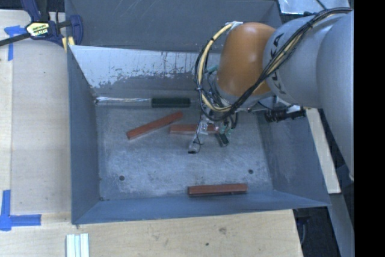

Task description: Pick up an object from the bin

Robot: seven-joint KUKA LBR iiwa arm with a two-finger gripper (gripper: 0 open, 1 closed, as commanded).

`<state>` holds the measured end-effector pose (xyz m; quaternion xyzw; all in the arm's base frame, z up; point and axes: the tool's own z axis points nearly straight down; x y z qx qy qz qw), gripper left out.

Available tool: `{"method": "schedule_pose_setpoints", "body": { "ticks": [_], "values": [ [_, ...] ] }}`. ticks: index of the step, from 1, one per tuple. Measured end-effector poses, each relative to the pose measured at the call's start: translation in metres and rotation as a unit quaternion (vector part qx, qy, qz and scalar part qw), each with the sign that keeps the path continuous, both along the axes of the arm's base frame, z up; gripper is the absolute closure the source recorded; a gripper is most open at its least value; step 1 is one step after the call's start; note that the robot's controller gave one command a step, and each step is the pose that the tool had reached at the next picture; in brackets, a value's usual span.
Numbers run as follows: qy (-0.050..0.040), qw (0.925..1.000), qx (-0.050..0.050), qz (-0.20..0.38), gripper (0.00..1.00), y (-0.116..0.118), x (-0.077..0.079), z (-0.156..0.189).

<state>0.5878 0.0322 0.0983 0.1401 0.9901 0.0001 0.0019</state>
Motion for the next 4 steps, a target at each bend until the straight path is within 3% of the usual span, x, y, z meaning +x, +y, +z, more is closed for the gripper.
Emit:
{"method": "schedule_pose_setpoints", "body": {
  "ticks": [1, 2, 3, 4],
  "values": [
    [-0.0004, 0.9983, 0.000, 0.058, 1.00, 0.021, -0.030, -0.028],
    [-0.0004, 0.9984, 0.000, 0.057, 1.00, 0.020, -0.030, -0.028],
    [-0.0025, 0.9984, 0.000, 0.056, 1.00, -0.019, -0.035, 0.136],
    [0.0001, 0.9984, 0.000, 0.056, 1.00, -0.019, -0.036, 0.134]
  ]
}}
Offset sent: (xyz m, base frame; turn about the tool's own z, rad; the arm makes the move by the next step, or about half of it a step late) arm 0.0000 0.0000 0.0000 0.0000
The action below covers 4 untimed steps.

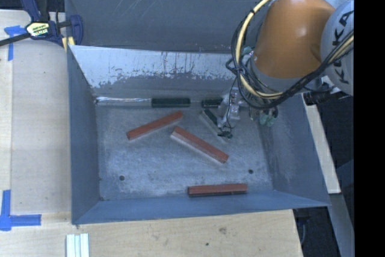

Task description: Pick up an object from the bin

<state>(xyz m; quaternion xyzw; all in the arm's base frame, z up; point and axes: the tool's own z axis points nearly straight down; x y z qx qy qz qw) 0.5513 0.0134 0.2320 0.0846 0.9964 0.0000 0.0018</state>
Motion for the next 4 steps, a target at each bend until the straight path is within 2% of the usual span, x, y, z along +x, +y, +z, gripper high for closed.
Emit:
{"method": "schedule_pose_setpoints", "body": {
  "ticks": [1, 2, 3, 4],
  "values": [
    [0.0004, 1.0000, 0.000, 0.005, 0.00, -0.002, -0.007, -0.069],
    [0.0001, 1.0000, 0.000, 0.005, 0.00, -0.002, -0.007, -0.069],
    [-0.0030, 1.0000, 0.000, 0.008, 0.00, -0.008, -0.021, -0.122],
    [-0.0024, 0.9959, 0.001, -0.090, 1.00, -0.019, 0.019, -0.160]
  ]
}}
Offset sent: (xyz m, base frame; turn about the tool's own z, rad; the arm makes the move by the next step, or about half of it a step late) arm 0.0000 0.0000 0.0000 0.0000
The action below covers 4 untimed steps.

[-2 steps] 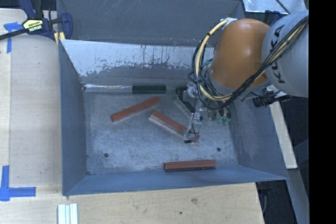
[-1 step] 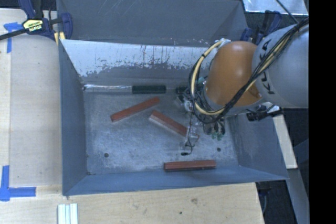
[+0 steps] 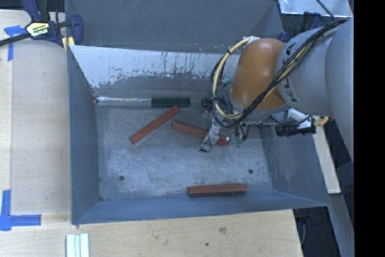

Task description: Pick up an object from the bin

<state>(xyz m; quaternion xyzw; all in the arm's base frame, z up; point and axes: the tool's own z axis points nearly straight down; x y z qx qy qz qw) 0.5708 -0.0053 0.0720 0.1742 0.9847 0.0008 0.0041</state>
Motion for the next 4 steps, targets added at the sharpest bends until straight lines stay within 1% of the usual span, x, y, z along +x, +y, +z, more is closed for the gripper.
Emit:
{"method": "schedule_pose_setpoints", "body": {
  "ticks": [1, 2, 3, 4],
  "values": [
    [0.0000, 1.0000, 0.000, 0.000, 1.00, 0.000, 0.000, 0.000],
    [0.0027, 1.0000, 0.000, 0.008, 1.00, -0.002, 0.002, 0.109],
    [0.0027, 1.0000, 0.000, 0.009, 1.00, -0.002, 0.002, 0.109],
    [0.0043, 1.0000, 0.000, 0.001, 1.00, -0.008, 0.009, 0.142]
  ]
}}
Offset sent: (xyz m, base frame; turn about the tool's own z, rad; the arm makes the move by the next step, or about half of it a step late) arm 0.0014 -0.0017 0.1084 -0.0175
